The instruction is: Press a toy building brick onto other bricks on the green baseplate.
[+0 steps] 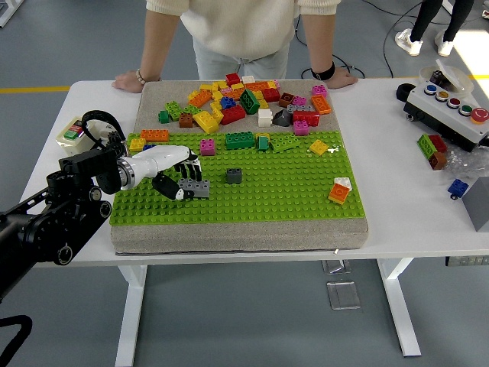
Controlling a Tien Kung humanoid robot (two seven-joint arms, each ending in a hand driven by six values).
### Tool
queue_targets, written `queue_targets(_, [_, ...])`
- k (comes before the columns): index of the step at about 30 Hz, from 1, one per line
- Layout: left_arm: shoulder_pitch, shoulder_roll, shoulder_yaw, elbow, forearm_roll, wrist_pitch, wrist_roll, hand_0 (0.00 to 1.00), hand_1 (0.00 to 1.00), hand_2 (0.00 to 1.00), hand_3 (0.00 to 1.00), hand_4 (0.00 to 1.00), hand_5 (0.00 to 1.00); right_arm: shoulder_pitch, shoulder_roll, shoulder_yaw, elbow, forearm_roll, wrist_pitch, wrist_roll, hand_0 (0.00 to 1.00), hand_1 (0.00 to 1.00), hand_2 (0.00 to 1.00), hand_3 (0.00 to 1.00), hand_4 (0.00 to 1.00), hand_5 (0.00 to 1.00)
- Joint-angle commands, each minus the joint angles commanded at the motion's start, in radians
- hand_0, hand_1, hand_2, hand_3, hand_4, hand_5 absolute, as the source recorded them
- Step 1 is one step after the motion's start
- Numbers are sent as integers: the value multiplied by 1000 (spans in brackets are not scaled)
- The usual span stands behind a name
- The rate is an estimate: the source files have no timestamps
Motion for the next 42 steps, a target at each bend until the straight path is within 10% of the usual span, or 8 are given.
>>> queue_targets(42, [31, -13, -47, -44, 13, -53, 32, 622, 585, 556, 559, 673, 2, 0, -2, 6, 0, -1, 0, 1, 759, 688, 731, 704, 981, 493])
